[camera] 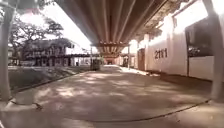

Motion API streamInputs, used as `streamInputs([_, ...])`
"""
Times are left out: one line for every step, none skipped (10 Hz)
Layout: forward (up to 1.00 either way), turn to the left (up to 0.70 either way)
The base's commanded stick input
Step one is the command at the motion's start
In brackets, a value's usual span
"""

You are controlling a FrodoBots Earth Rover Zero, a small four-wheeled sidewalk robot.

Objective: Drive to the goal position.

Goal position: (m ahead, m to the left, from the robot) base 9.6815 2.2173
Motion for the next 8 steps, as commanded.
streamInputs([0.7,0.0])
streamInputs([0.7,0.0])
streamInputs([0.7,0.0])
streamInputs([0.7,0.0])
streamInputs([0.7,0.0])
streamInputs([0.7,0.0])
streamInputs([0.7,0.0])
streamInputs([0.7,0.0])
